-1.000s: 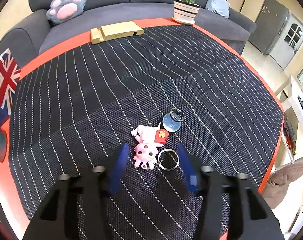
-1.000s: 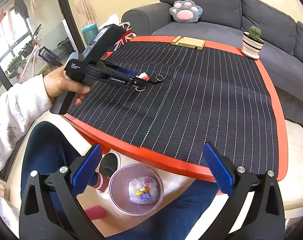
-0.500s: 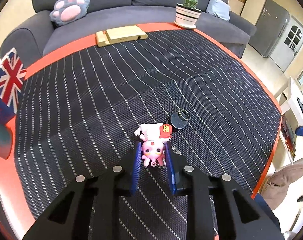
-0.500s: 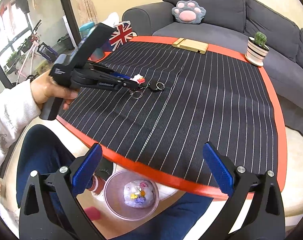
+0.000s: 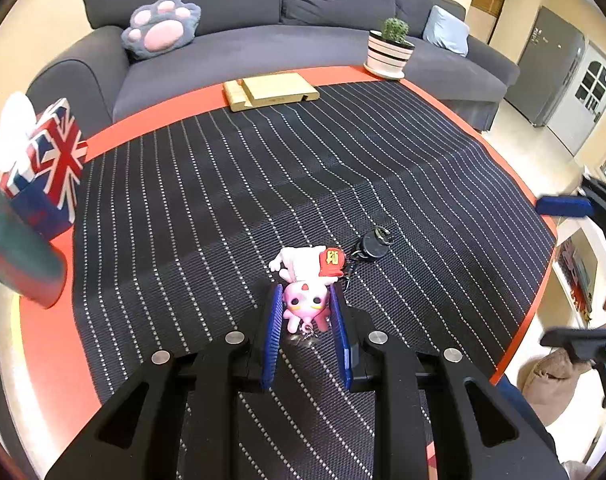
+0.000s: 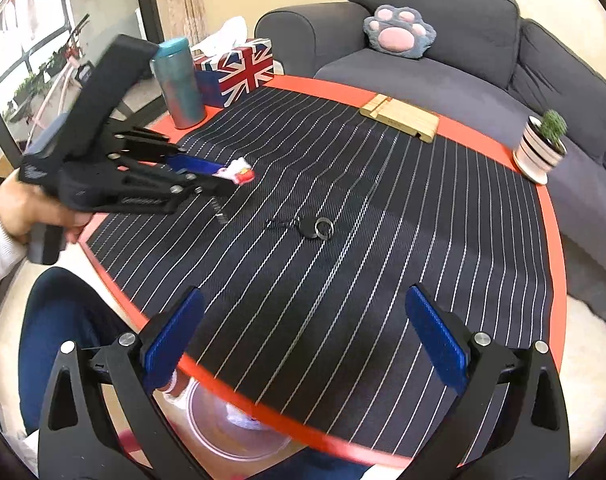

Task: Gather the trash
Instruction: 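Lift the pink toy with the left gripper while the right gripper grasps the black keyring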

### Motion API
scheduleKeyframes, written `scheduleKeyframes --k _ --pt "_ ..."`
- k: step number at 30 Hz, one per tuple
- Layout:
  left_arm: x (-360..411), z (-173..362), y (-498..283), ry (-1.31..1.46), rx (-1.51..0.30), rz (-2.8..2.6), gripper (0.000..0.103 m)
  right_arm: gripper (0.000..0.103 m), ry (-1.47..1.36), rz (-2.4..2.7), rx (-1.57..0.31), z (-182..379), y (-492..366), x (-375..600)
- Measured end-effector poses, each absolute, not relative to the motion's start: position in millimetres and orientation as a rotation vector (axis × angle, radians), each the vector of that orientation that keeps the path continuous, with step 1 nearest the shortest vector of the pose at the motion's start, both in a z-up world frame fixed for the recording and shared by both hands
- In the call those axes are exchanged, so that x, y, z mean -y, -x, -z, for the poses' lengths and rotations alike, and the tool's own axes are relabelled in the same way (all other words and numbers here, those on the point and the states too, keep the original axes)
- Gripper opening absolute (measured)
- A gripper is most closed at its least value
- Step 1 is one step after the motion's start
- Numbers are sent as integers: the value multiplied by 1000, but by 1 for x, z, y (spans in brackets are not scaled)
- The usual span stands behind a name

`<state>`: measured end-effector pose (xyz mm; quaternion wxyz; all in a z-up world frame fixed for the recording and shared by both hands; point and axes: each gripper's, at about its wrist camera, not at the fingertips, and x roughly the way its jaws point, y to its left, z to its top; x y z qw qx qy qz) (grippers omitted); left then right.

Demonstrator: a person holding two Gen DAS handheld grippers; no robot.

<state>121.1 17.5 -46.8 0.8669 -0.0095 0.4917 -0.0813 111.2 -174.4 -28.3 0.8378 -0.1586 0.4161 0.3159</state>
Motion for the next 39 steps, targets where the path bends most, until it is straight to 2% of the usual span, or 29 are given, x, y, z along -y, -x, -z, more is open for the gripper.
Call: scheduleKeyframes --k 9,19,23,28,30,32,34,36,39 --pt "-26 46 -115 40 -1031 167 24 98 486 -731 -897 33 -149 132" --pt "-32 46 -112 53 -1027 169 24 98 589 -795 -987 65 -192 108" --pt "-35 47 -111 62 -1028 169 24 80 654 -819 -1005 81 -199 99" --pt "-39 52 -109 70 -1033 168 24 69 682 -828 -982 89 -202 91" --pt "-40 53 -107 72 -1034 168 24 57 691 -830 -986 92 -202 89" --pt "-40 54 -107 74 -1034 170 24 56 706 -823 -993 95 -201 87" --pt "-40 55 -107 75 -1035 173 24 50 716 -816 -1004 99 -201 87" --pt "-40 55 -106 74 -1035 175 24 38 722 -817 -1010 102 -200 87" --pt "-40 55 -106 73 -1034 175 24 27 721 -822 -1010 102 -197 87"
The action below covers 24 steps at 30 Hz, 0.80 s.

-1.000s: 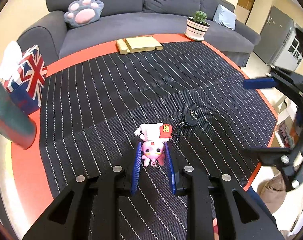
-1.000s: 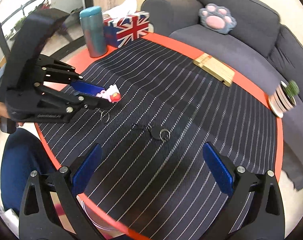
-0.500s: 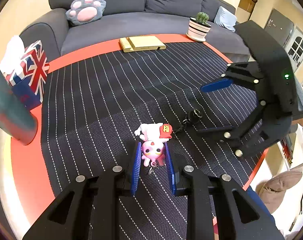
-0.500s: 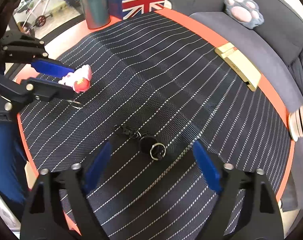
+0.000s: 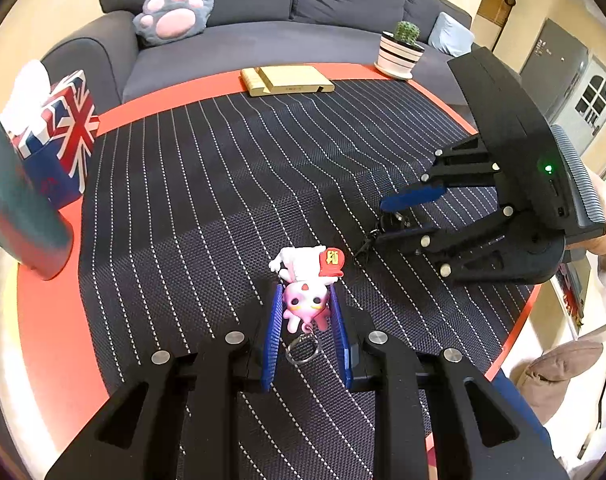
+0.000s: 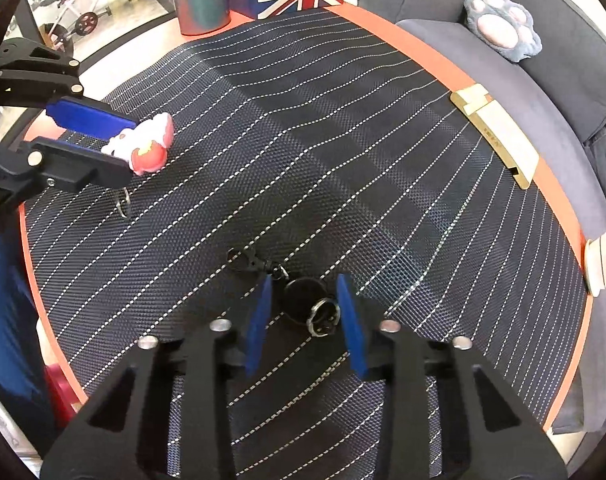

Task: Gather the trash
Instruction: 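Lift the pink toy with the left gripper while the right gripper grasps the black keyring, then carry the pink toy and black keyring over the trash bin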

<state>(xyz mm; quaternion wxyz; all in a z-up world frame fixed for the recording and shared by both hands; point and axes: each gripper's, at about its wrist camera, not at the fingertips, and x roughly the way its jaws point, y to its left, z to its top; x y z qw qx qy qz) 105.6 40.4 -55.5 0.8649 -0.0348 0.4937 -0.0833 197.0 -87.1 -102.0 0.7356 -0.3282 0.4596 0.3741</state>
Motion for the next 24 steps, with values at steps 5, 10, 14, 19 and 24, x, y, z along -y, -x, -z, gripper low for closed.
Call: scheduleKeyframes --k 5,10,14,19,24 --pt "-39 56 -105 68 -1030 177 24 24 727 -820 -1004 100 -189 88" --pt "-37 54 -103 57 -1024 171 24 24 678 -805 -973 89 -179 94" --pt "-35 49 -101 49 -1014 166 24 24 624 -802 -939 71 -168 102" --pt "-28 39 -94 25 -995 155 24 24 566 -801 -905 49 -155 110" --pt "-24 27 -85 13 -971 151 24 24 529 -810 -867 31 -138 119"
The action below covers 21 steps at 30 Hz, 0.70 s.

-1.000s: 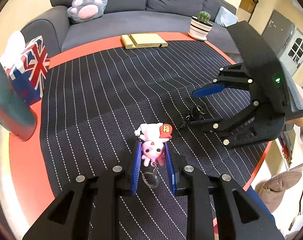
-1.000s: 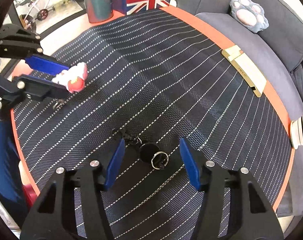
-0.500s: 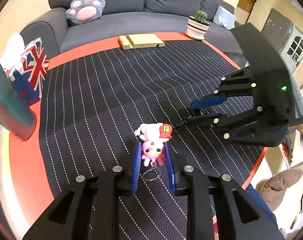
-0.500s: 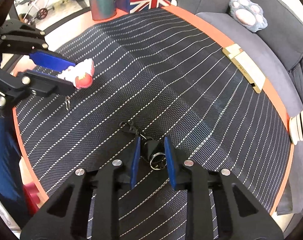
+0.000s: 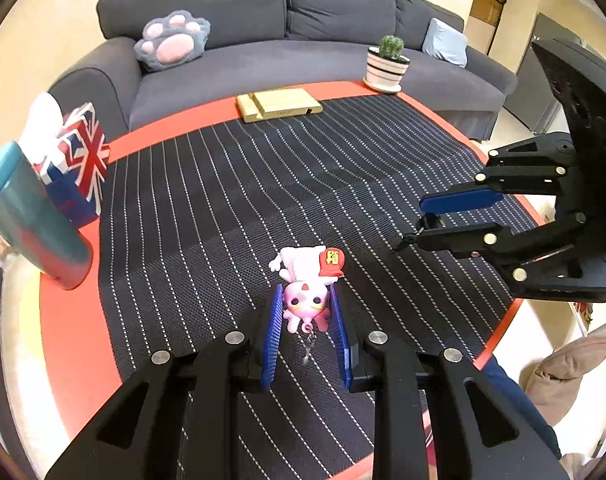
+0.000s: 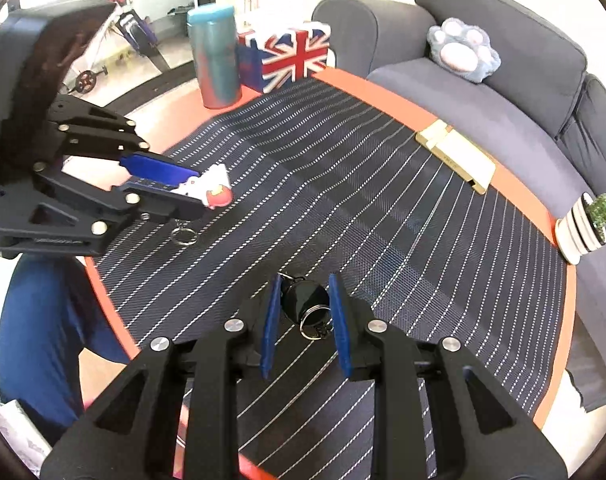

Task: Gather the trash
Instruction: 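Carry the pink toy and black keyring over the trash bin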

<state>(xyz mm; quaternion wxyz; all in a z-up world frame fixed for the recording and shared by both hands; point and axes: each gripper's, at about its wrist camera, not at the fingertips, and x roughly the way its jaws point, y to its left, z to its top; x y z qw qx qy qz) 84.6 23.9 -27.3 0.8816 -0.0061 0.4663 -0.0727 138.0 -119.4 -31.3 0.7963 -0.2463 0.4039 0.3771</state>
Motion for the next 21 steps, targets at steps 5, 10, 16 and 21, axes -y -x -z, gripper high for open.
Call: scheduleKeyframes --k 5,10,16,21 --pt "-18 14 -70 -4 -940 155 24 24 487 -809 -837 16 -117 134" --pt "-10 2 -53 -10 -897 173 24 24 453 -813 -806 5 -94 148" --pt "4 -8 -31 -20 -857 198 24 24 441 -835 -776 -6 -66 158" --pt "16 -11 -14 -22 -843 223 24 24 426 -863 -766 -8 -42 166"
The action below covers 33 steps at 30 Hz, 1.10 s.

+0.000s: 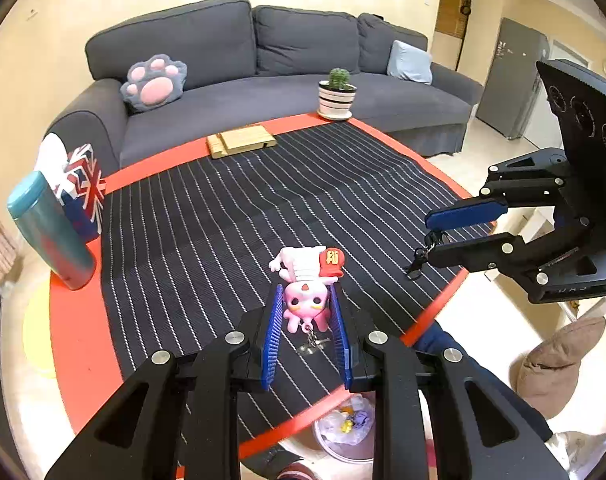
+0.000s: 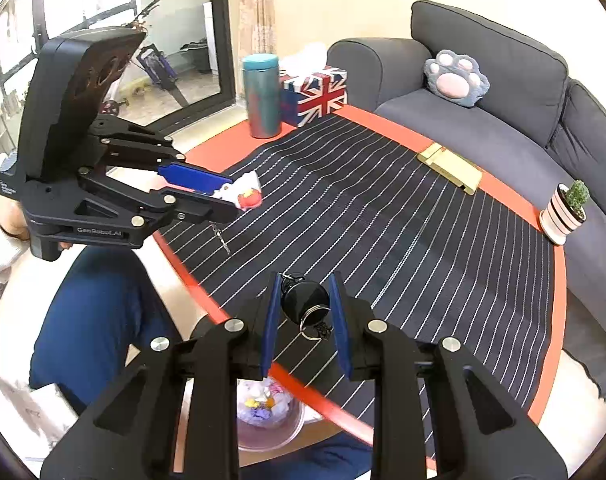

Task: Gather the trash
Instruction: 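Carry the pink toy and black keyring over the trash bin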

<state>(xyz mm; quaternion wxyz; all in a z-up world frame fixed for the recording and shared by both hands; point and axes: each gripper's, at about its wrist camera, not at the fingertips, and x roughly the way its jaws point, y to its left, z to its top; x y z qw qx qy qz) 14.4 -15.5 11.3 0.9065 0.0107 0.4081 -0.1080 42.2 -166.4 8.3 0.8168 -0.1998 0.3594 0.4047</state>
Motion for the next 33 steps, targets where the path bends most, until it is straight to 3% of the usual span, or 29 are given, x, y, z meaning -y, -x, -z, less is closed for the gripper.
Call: scheduleKeyframes --k 31,32,33 --pt "65 25 74 0 -871 315 24 25 354 -963 -897 65 53 190" --pt "64 26 74 2 -873 316 24 28 346 -966 -899 66 54 191" --pt "64 27 74 4 -875 316 24 45 340 -966 -899 67 54 191"
